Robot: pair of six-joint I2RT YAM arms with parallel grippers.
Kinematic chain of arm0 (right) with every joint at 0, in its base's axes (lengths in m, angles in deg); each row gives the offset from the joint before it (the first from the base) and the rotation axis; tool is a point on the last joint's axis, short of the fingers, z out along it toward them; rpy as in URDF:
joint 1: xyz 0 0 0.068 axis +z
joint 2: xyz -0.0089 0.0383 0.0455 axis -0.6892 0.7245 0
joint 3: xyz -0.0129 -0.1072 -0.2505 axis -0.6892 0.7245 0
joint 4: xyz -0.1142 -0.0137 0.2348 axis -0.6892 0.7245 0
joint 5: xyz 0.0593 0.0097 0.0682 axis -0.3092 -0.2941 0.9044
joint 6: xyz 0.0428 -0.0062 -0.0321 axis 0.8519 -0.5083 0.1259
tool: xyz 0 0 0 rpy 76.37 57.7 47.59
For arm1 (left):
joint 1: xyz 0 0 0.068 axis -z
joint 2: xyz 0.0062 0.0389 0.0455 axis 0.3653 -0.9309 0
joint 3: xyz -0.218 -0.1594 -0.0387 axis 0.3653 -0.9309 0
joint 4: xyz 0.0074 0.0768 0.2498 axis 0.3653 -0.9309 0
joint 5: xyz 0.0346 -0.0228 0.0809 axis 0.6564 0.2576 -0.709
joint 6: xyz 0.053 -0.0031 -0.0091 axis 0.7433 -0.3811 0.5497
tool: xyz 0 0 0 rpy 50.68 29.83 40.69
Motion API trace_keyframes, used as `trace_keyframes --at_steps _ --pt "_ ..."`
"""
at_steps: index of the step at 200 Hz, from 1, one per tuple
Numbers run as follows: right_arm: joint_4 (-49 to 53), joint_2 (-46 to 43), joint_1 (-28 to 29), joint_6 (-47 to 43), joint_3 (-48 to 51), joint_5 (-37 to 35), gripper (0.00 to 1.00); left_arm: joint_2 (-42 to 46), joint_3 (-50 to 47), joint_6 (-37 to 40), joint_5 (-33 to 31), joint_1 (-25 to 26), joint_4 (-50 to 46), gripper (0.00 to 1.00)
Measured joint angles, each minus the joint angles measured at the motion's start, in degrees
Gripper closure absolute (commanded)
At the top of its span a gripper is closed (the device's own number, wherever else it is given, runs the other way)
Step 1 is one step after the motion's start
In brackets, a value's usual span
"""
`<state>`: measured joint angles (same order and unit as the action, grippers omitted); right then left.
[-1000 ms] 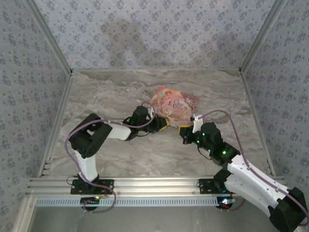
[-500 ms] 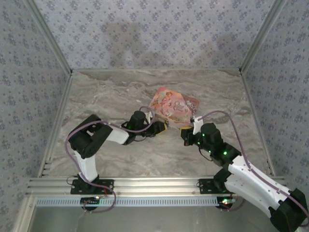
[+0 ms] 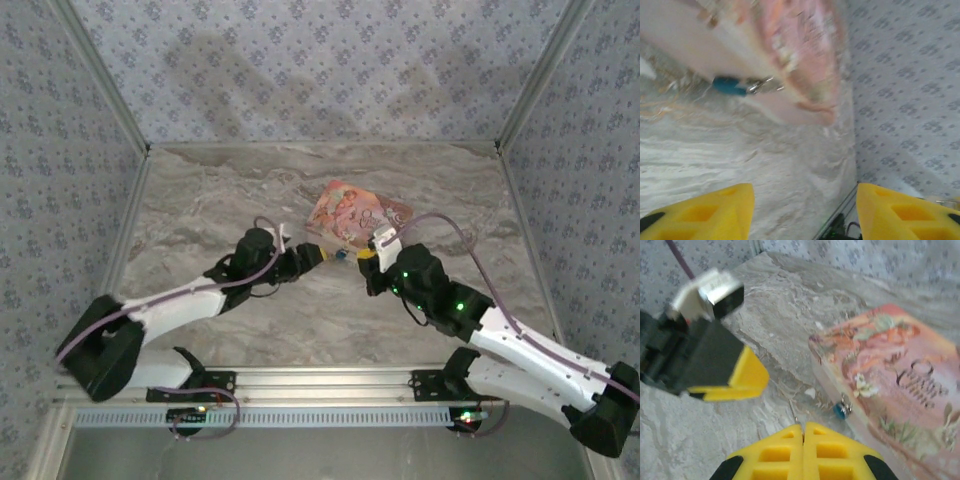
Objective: Unlock the padlock with the key
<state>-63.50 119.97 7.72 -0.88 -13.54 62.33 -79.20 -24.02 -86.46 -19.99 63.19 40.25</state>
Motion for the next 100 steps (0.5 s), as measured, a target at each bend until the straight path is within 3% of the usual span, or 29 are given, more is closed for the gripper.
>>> trace_keyframes --at_steps 41,100 --pt "-1.66 4.63 7.3 -12.02 -6.32 -9.94 1.0 8.94 10.62 -1.64 -1.92 0.02 -9.46 0.42" --pt "-6.86 8.35 14.47 -25.94 -9.11 -20.09 1.0 9.11 14.38 -7.87 -1.14 2.34 -13.33 0.46"
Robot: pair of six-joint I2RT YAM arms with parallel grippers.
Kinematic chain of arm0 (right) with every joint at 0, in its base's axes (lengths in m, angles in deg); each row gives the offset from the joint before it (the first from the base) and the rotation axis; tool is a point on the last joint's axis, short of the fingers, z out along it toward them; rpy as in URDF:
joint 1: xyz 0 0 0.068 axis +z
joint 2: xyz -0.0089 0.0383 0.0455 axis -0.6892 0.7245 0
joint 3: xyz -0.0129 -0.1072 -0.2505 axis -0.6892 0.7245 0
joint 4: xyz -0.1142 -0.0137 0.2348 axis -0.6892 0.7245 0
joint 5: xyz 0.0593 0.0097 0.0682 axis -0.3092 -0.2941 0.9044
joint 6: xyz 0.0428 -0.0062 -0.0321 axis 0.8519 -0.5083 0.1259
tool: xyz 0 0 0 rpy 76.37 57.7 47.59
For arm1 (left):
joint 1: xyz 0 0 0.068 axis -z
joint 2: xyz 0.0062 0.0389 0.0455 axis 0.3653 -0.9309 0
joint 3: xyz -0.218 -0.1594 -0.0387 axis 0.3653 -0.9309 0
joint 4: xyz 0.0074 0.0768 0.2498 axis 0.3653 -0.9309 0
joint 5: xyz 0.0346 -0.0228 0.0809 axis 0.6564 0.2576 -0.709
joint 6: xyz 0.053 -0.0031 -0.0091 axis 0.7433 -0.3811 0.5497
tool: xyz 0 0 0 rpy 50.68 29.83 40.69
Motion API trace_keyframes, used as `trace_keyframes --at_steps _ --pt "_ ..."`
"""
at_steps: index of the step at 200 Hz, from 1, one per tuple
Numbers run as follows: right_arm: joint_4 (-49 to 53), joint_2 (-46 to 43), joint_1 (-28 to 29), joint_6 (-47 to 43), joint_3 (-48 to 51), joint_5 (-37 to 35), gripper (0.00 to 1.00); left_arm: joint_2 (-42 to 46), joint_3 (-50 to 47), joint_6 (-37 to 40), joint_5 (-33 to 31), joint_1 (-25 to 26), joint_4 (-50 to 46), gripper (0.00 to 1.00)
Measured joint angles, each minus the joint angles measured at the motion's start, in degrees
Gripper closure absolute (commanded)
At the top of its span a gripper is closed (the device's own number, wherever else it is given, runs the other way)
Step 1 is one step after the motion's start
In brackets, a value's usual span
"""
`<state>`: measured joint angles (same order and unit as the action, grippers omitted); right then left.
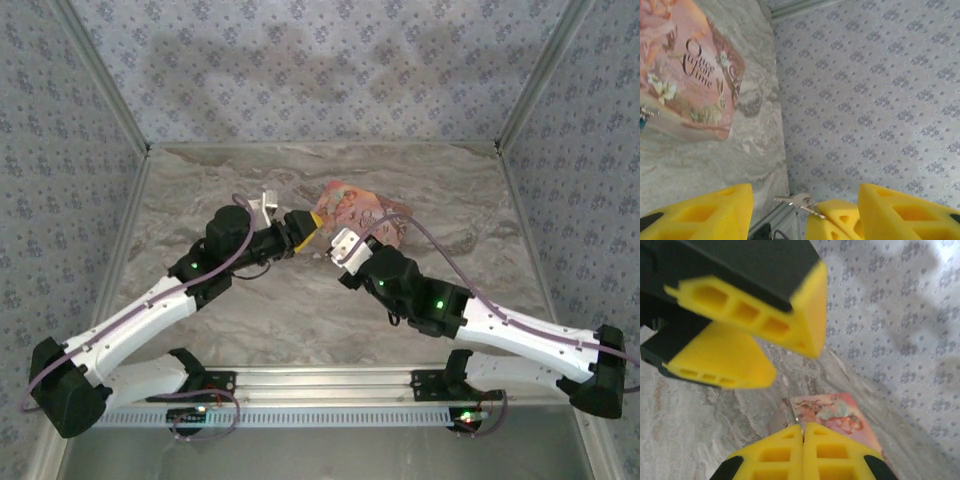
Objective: Unlock the padlock with the key
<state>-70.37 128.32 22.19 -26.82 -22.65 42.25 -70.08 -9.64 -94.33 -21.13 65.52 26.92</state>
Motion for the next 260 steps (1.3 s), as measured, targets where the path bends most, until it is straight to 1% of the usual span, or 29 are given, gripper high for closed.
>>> trace_keyframes --at_steps 16,60,100,115,150,171,188,201,217,226,248,260 --pt "-1.29 0.11 1.29 -2.6 -0.11 -1.81 1.0 -0.63 0.72 -1.25 0.44 1.03 -0.07 0.49" --pt "-4.0 0.72 3.37 -7.5 -0.26 -4.96 1.0 -1.92 1.53 -3.67 0.98 2.43 0.15 0.63" --pt "-5.18 0.72 4.55 -10.1 -0.17 -6.8 1.0 -1.88 1.97 -3.87 0.96 2.54 0.35 0.73" --pt "-5.6 0.74 4.87 -11.06 0.09 -7.37 1.0 -1.88 2.05 -3.87 0.98 2.54 0.57 0.75" --pt "-6.67 0.85 5.86 -13.22 0.87 -8.37 1.0 -1.88 2.05 -3.93 0.96 2.54 0.61 0.83" --pt "-7.32 0.85 6.69 -14.62 1.31 -9.14 1.0 -1.88 2.05 -4.07 0.96 2.54 0.59 0.9" --pt "-7.74 0.85 7.32 -15.78 1.73 -9.99 1.0 -1.86 2.05 -4.63 0.96 2.49 0.81 0.99" --pt "-7.93 0.94 7.72 -16.55 2.08 -10.69 1.0 -1.79 2.05 -4.72 0.96 2.43 0.98 1.0" --pt "-8.09 1.05 8.02 -17.25 2.08 -11.32 0.95 -1.79 2.05 -4.63 0.94 2.43 0.98 1.0" --pt "-8.17 1.09 8.15 -17.49 2.08 -11.67 0.89 -1.77 2.05 -4.61 0.94 2.43 0.98 1.0" --pt "-7.85 1.09 8.22 -16.52 2.08 -11.87 0.66 -1.57 2.05 -3.91 0.5 2.4 0.83 1.0" --pt "-6.88 0.87 8.09 -15.13 2.01 -11.82 0.59 -1.27 2.05 -3.04 -0.2 2.32 0.04 1.0"
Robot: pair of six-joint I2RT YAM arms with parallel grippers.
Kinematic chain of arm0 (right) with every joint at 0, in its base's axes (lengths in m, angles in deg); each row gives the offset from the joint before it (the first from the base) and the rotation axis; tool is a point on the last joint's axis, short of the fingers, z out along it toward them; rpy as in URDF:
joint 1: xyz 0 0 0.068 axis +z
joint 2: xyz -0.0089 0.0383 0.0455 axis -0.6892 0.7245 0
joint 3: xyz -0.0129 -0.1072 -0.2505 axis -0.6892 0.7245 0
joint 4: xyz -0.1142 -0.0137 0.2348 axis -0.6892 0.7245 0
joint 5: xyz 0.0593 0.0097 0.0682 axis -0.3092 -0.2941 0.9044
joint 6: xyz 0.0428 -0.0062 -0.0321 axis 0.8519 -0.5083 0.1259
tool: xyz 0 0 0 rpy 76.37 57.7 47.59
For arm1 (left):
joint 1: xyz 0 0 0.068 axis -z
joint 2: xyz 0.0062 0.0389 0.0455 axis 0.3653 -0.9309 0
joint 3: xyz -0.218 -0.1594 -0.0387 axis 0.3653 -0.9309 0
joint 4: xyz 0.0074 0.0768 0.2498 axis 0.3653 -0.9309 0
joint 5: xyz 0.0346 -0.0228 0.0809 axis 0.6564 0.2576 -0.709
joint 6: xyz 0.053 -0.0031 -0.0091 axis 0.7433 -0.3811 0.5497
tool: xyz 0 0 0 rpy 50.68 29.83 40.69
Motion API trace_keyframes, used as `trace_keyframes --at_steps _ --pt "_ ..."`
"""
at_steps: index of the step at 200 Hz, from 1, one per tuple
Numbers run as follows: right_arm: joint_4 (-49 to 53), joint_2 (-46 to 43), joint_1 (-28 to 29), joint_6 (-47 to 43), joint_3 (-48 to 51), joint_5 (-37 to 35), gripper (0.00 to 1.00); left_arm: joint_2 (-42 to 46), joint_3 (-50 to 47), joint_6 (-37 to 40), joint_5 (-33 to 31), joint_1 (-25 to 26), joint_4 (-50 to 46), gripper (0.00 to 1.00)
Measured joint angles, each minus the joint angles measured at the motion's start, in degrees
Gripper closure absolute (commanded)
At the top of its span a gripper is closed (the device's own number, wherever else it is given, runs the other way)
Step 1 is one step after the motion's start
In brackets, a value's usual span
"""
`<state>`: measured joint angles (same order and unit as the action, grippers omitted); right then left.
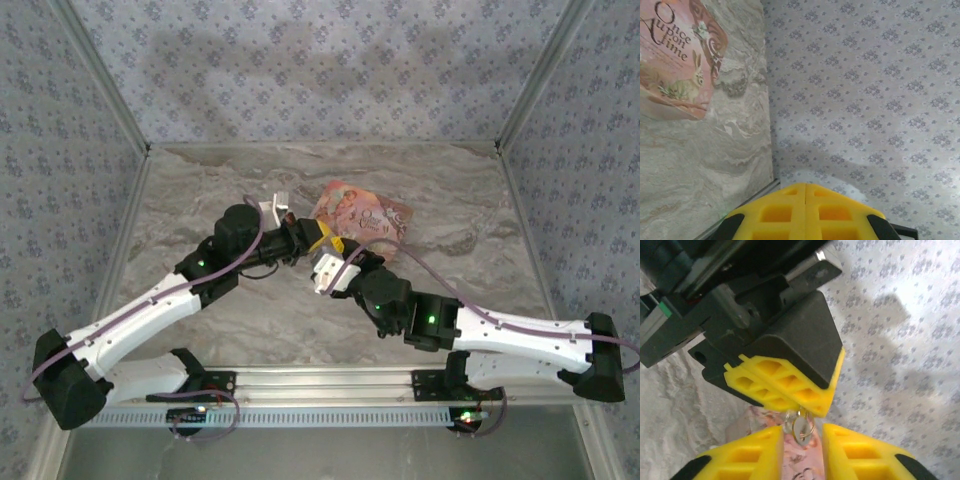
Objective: Unlock the padlock with the key
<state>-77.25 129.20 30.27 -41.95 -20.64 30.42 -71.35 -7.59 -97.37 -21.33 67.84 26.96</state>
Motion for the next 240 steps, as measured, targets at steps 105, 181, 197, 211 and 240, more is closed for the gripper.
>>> trace_keyframes --at_steps 105,181,197,211,240 --pt "15.82 -8.37 -25.9 43.65 -3.85 36.2 0.46 2.08 4.5 18.32 -9.4 -0.31 -10.4 1.0" --pt "-20.61 -1.29 -38.1 85.77 10.29 66.29 0.46 -1.53 4.44 20.24 -7.61 0.31 -1.4 1.0" --pt "-27.21 0.33 -38.1 91.08 12.2 68.17 0.49 -1.7 4.35 19.61 -7.04 0.66 1.29 1.0" --pt "-31.93 1.14 -38.16 94.47 13.22 69.26 0.5 -1.77 4.22 19.12 -6.69 0.79 3.23 1.0" --pt "-39.85 1.97 -38.27 99.06 14.36 69.88 0.46 -2.23 4.15 18.14 -6.14 1.57 5.97 1.0"
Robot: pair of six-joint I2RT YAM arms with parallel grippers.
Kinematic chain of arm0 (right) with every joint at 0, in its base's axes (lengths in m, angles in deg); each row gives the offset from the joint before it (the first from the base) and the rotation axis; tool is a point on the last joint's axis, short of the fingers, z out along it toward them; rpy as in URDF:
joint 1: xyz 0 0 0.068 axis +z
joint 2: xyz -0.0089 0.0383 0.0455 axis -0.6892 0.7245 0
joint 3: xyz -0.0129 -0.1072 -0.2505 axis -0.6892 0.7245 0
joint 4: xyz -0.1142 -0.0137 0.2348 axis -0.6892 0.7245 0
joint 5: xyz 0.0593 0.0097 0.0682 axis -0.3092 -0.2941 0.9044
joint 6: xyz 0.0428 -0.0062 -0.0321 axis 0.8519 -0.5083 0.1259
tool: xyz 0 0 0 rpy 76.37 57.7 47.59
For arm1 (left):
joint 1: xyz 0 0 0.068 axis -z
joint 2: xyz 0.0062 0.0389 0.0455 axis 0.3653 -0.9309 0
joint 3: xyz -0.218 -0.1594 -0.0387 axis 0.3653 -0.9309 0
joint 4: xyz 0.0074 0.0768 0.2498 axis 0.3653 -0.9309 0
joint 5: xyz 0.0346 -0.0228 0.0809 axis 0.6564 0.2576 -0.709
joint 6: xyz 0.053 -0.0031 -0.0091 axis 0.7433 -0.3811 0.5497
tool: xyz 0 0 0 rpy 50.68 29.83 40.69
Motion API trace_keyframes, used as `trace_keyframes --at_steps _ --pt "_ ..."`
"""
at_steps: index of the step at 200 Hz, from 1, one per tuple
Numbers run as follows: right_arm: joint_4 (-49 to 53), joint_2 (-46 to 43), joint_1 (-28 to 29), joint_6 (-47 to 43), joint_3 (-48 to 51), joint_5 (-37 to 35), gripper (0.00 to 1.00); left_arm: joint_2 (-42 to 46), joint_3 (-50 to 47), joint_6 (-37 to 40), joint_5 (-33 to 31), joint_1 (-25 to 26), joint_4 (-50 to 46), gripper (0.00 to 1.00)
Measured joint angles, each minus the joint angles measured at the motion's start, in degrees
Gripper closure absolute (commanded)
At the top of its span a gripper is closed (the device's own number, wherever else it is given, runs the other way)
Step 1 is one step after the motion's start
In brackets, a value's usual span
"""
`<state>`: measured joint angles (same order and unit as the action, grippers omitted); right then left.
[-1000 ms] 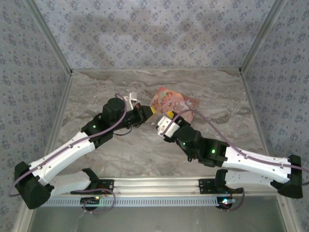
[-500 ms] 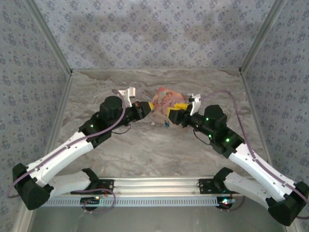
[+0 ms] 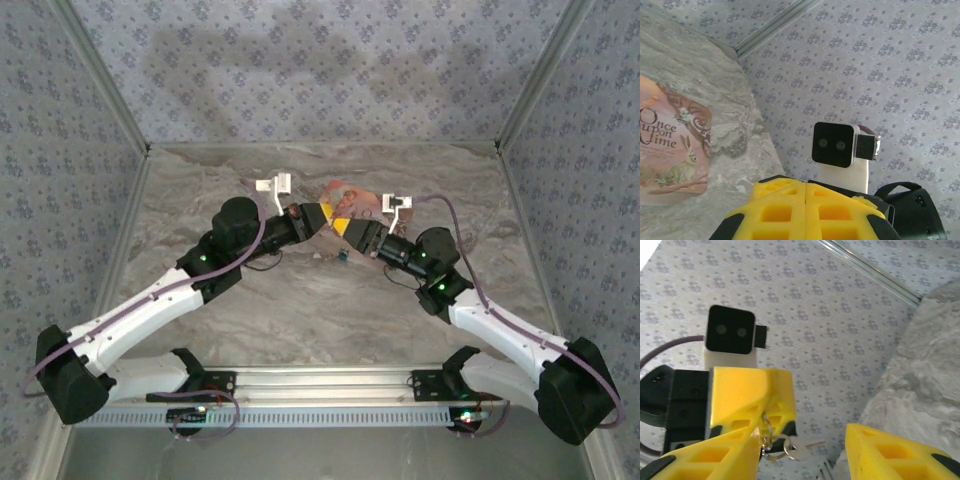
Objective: Unlock the padlock with the key
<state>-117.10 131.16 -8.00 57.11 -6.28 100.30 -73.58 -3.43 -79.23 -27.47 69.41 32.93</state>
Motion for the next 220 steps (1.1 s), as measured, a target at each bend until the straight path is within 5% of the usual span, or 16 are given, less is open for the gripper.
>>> trace_keyframes --at_steps 154,220 --pt "-7.17 0.15 -0.11 4.22 1.73 0.28 0.64 -1.62 -0.81 -1.4 -0.48 1.55 3.76 1.0" --pt "-7.52 1.03 0.09 4.85 1.73 0.79 0.83 -1.64 -1.64 -1.79 -1.51 1.64 4.52 1.0"
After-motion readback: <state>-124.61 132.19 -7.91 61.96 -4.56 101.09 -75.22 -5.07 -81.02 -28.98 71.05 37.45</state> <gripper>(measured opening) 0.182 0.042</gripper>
